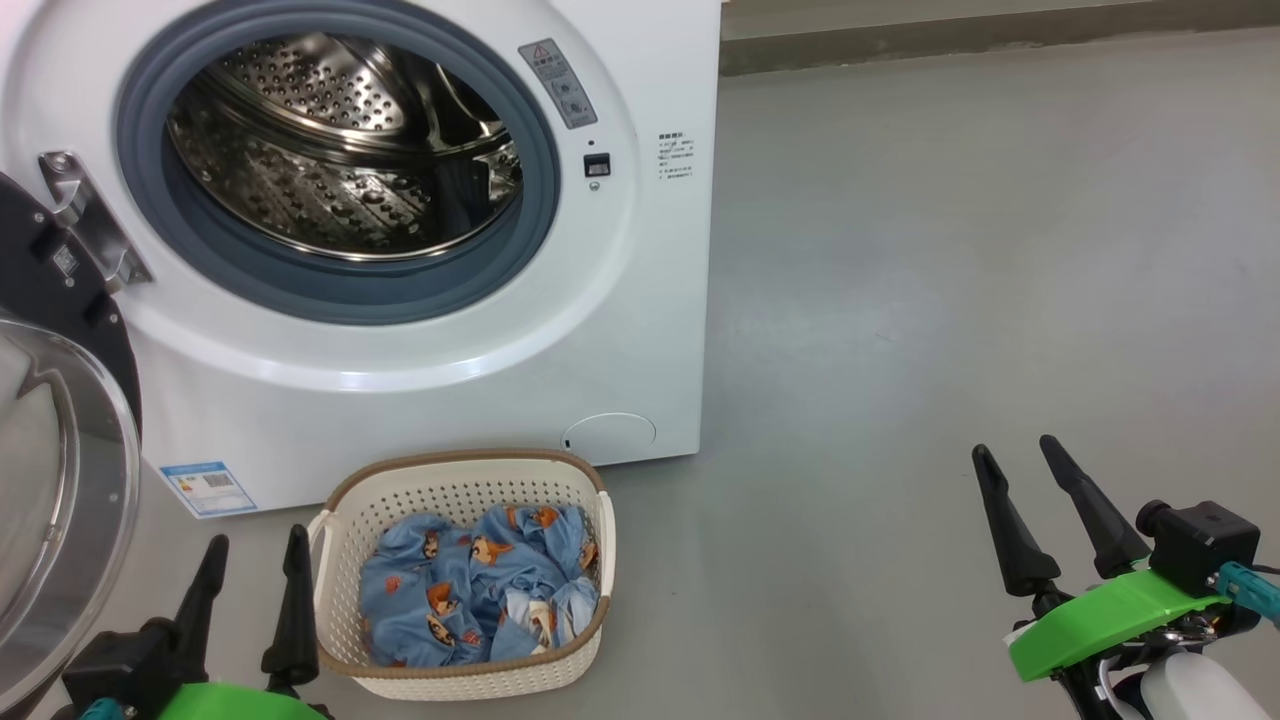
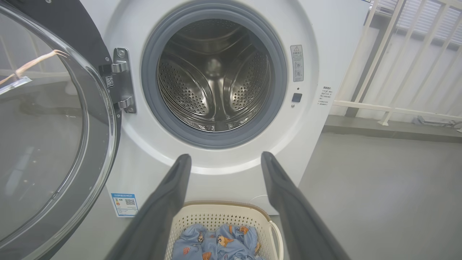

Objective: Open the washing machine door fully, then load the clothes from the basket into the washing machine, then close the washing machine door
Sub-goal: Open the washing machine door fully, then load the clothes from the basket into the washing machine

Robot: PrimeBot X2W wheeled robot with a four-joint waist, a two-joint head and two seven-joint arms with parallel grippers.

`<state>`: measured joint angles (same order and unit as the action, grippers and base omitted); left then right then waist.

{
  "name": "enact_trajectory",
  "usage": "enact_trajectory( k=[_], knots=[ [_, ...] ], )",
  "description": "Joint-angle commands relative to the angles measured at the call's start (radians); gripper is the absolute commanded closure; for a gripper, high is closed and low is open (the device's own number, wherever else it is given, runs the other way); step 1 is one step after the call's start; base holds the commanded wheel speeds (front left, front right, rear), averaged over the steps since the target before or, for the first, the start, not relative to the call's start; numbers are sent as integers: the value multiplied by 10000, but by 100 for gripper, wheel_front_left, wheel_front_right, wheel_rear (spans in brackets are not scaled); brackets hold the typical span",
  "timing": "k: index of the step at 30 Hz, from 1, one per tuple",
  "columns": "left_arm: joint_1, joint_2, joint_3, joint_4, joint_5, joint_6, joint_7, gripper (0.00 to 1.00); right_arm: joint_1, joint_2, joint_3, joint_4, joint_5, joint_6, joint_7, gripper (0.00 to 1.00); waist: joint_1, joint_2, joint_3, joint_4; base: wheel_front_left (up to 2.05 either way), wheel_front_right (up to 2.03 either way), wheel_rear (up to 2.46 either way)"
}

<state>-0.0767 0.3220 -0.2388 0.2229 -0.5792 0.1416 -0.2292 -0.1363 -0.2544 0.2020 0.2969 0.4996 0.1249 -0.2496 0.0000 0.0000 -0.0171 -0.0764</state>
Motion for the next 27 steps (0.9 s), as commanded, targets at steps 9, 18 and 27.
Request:
enact_trajectory(
  k=[9, 18, 27],
  knots=[
    [-343, 314, 427, -269, -94, -56, -154, 0, -361, -94, 75, -303, -118, 58, -122, 0, 0, 0, 27, 92, 0, 0, 0],
    [-367, 313, 482, -328, -98, -42, -205, 0, -370, -84, 82, -304, -94, 58, -122, 0, 0, 0, 23, 153, 0, 0, 0],
    [-354, 309, 481, -345, -123, -39, -226, 0, -379, -81, 82, -305, -52, 58, -122, 0, 0, 0, 18, 192, 0, 0, 0]
  ],
)
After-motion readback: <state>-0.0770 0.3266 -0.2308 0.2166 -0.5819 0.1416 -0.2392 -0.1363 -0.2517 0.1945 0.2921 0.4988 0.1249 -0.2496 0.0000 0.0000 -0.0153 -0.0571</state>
